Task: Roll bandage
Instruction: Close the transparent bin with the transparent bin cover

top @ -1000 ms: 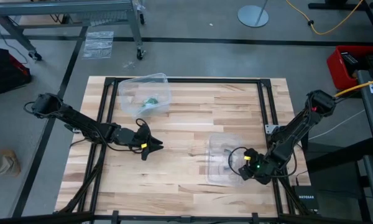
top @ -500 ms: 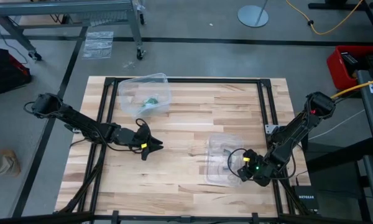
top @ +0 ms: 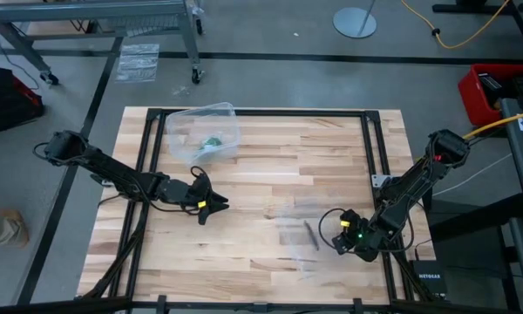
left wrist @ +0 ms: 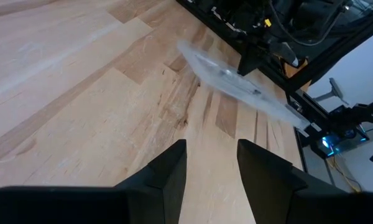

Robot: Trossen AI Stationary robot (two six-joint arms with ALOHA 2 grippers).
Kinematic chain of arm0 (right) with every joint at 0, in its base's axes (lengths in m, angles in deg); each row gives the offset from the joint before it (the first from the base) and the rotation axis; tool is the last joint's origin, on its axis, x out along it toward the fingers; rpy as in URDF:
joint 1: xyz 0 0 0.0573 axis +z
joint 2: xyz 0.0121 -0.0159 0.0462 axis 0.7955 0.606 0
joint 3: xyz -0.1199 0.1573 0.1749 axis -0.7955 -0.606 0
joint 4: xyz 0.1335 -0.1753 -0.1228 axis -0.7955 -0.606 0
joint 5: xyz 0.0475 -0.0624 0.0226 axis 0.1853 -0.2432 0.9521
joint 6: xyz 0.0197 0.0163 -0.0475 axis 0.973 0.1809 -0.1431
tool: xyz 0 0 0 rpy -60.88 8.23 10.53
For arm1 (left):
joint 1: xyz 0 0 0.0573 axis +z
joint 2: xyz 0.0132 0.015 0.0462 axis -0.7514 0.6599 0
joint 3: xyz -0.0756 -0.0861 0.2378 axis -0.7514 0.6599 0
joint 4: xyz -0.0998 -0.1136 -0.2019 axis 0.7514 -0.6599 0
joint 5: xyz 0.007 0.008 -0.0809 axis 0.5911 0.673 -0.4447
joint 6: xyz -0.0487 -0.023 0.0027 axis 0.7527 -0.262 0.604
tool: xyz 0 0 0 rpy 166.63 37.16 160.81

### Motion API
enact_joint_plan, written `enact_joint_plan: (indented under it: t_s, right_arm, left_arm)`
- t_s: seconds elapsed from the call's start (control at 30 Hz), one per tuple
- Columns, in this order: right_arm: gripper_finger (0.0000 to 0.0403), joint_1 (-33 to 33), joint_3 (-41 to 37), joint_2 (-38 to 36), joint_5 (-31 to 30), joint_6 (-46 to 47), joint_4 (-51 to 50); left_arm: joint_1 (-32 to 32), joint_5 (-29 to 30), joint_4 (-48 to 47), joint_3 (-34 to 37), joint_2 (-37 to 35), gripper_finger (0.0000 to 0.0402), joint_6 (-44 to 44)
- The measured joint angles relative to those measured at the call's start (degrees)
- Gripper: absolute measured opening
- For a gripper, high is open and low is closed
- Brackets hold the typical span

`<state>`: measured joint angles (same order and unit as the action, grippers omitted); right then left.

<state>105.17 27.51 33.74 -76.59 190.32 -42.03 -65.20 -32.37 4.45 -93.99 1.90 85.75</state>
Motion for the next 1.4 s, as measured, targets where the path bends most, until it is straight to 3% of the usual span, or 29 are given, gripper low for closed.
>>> enact_joint_plan:
  t_s: [0.6,0.93,1.2,1.4]
  right_arm:
    - [0.0002,0.0,0.0,-0.1,-8.9,-1.5,11.5]
    - [0.0001,0.0,0.0,-0.1,-19.8,-3.0,18.7]
    - [0.0000,0.0,0.0,-0.1,-27.5,-4.7,21.2]
    - [0.0000,0.0,0.1,-0.1,-33.5,-9.1,25.8]
  left_arm:
    - [0.0,0.0,-0.2,0.0,0.0,0.0137,0.0]
    - [0.0,0.0,2.1,0.0,0.0,0.0137,1.9]
    - [0.0,0.0,12.4,0.0,0.0,0.0137,4.4]
    - [0.1,0.1,14.4,-0.4,0.0,0.0137,6.6]
